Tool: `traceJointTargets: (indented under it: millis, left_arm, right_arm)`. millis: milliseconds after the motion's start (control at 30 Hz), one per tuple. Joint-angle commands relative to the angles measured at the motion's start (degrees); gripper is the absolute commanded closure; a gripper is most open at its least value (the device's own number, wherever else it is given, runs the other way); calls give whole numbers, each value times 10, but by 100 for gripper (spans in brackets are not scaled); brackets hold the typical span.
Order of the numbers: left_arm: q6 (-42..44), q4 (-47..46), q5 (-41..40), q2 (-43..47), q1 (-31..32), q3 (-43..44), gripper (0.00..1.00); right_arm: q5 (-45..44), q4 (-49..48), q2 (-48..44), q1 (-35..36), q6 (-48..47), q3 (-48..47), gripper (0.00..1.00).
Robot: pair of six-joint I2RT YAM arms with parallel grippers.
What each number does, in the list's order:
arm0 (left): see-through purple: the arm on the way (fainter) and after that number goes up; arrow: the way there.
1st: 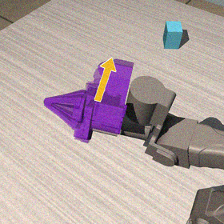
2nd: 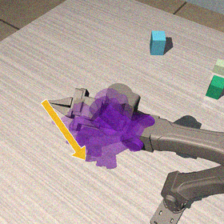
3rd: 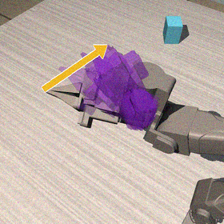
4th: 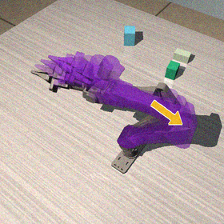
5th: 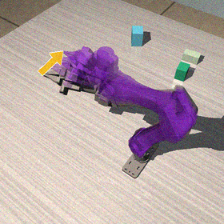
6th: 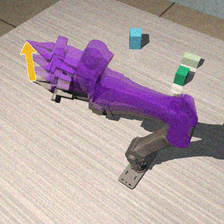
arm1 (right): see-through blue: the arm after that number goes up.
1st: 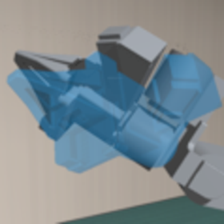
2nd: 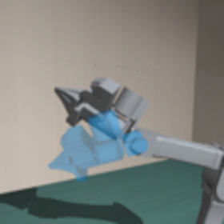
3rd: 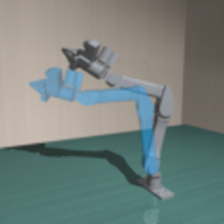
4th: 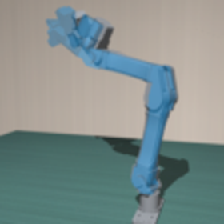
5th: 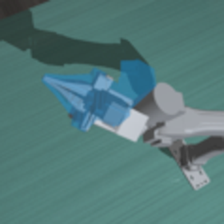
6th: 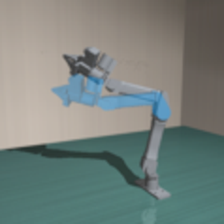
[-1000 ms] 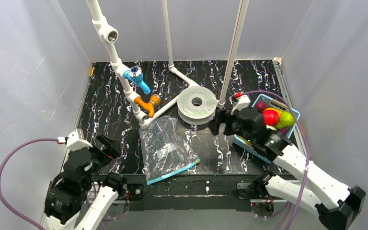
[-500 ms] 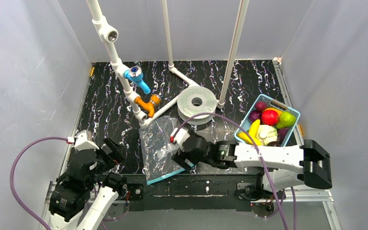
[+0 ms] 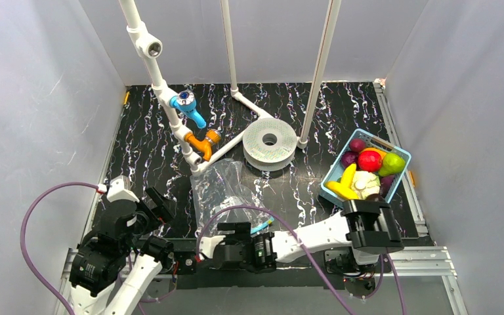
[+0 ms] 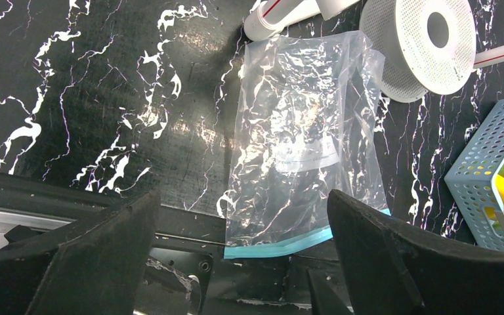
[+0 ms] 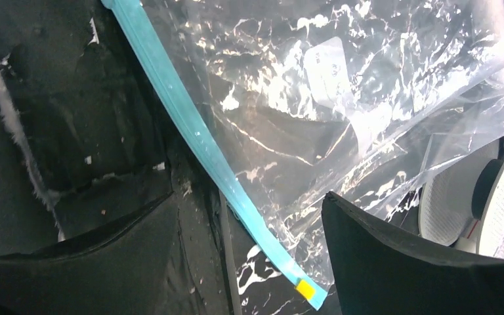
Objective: Place the food in the zip-top bag and seal the zipper
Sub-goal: Pick up the zipper food storage bag at the center of the board.
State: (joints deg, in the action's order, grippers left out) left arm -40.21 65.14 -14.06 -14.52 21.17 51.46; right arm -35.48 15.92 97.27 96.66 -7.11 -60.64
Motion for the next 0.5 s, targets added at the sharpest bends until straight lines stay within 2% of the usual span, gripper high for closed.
traceJointTargets:
  millis: [0, 333, 433, 467]
  left_arm:
    - [-4, 18, 2, 7, 1, -2, 2]
    - [-4, 18, 3, 2, 1, -2, 2]
    - [-4, 18, 4, 3, 1, -3, 2]
    - [-5, 17, 4, 3, 1, -2, 2]
  right_arm:
    - [-66, -68, 29, 5, -39, -30, 15]
    - [-74, -150, 93, 5, -115, -26, 17]
    - [-98, -183, 103, 4, -120, -21, 24]
    - [-103, -193, 104, 2, -120, -16, 29]
